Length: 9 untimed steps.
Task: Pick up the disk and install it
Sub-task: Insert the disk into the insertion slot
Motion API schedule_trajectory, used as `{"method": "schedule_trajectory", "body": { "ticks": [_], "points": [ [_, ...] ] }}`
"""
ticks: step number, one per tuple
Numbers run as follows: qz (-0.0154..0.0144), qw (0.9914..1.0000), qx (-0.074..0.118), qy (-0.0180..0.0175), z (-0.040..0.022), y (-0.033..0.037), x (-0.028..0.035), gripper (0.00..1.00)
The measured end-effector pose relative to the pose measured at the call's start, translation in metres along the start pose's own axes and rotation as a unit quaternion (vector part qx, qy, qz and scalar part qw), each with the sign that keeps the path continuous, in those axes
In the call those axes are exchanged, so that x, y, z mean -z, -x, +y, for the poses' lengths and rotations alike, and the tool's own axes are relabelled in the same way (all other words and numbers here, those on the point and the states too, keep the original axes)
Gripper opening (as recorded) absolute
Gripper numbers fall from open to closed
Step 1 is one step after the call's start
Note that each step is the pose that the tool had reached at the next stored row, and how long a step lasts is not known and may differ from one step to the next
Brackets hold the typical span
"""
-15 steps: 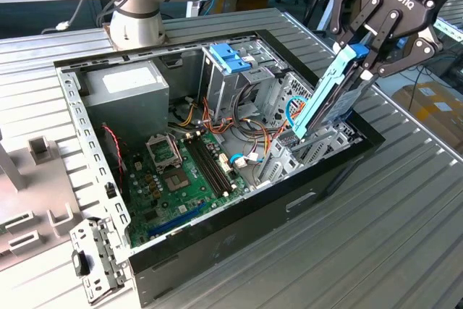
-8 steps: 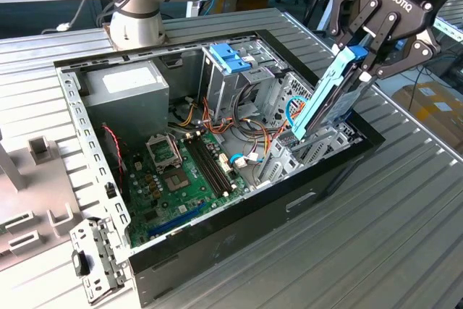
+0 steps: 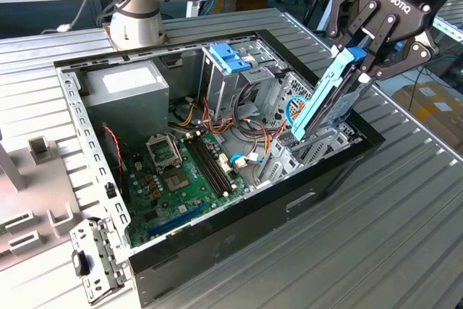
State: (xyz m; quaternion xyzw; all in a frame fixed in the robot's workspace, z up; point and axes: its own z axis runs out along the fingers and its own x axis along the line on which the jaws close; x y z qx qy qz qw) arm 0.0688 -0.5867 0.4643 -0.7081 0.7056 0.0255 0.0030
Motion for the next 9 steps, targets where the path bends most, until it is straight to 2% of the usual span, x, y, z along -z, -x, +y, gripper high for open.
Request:
{"method": "schedule_trajectory", "body": {
  "ticks": [9],
  "points": [
    [0.0000, 1.00000, 0.000, 0.0000, 0.0003, -0.0001, -0.0020, 0.37]
  ]
}}
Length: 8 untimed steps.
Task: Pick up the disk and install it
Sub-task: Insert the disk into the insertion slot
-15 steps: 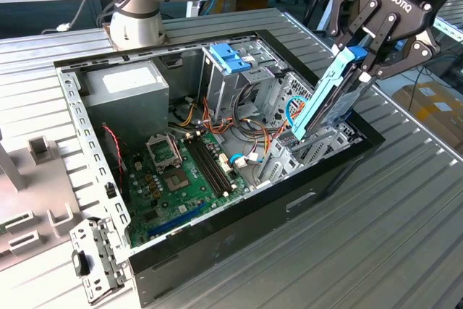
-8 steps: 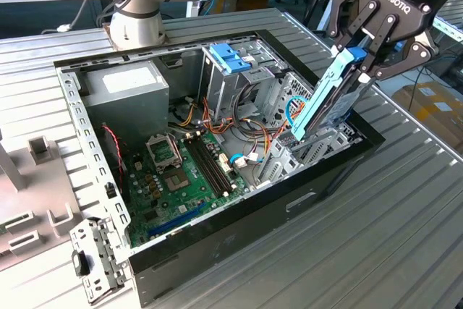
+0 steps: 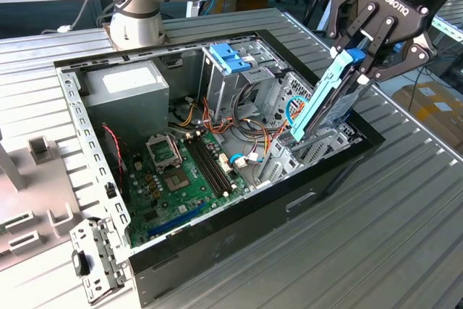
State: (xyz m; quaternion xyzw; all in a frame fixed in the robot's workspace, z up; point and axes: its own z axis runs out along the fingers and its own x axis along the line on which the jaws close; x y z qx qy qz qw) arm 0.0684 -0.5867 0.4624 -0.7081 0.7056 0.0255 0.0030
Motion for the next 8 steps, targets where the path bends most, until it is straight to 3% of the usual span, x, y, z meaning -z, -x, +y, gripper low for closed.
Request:
{"method": "schedule_trajectory", "body": {
  "ticks": [8],
  "points": [
    [0.0000, 1.00000, 0.000, 0.0000, 0.0003, -0.0001, -0.0018, 0.37]
  ]
}}
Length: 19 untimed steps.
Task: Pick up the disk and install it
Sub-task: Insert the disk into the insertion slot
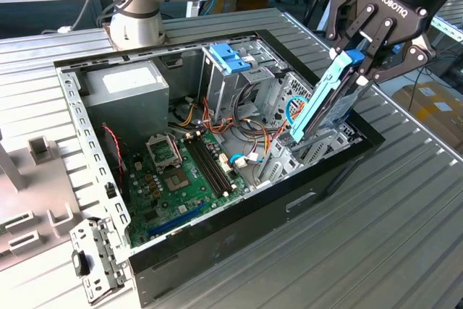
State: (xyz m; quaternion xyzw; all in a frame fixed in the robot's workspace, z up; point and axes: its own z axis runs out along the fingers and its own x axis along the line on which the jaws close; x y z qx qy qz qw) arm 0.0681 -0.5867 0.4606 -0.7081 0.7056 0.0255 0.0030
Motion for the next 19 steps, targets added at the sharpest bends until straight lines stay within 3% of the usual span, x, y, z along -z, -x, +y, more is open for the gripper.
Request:
{"method": "schedule_trajectory", "body": {
  "ticks": [8, 12, 19],
  "points": [
    [-0.0002, 1.00000, 0.000, 0.0000, 0.0001, 0.0001, -0.0015, 0.37],
    [0.0000, 1.00000, 0.000, 0.0000, 0.0004, 0.0034, -0.0023, 0.37],
    [-0.0001, 1.00000, 0.000, 0.0000, 0.0036, 0.0047, -0.0070, 0.37]
  ]
}}
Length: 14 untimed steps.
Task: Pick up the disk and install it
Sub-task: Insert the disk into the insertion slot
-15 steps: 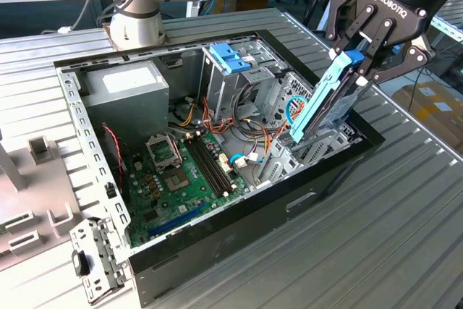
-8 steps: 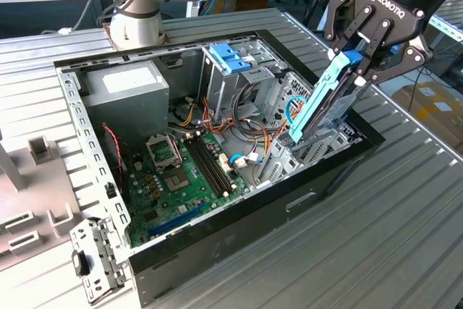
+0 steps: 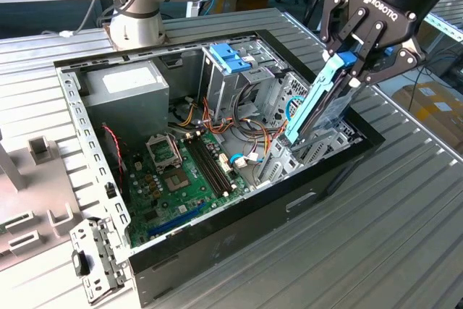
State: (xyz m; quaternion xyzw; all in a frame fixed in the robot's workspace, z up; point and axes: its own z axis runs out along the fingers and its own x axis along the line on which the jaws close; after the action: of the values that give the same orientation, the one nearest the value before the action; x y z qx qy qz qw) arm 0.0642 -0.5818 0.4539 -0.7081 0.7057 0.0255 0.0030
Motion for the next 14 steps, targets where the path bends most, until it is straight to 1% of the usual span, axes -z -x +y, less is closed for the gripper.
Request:
{"method": "schedule_trajectory", "body": {
  "ticks": [4, 14],
  "points": [
    [0.0001, 1.00000, 0.000, 0.0000, 0.0002, 0.0002, -0.0038, 0.37],
    [0.0000, 1.00000, 0.000, 0.0000, -0.0001, 0.0062, -0.0114, 0.37]
  ]
}}
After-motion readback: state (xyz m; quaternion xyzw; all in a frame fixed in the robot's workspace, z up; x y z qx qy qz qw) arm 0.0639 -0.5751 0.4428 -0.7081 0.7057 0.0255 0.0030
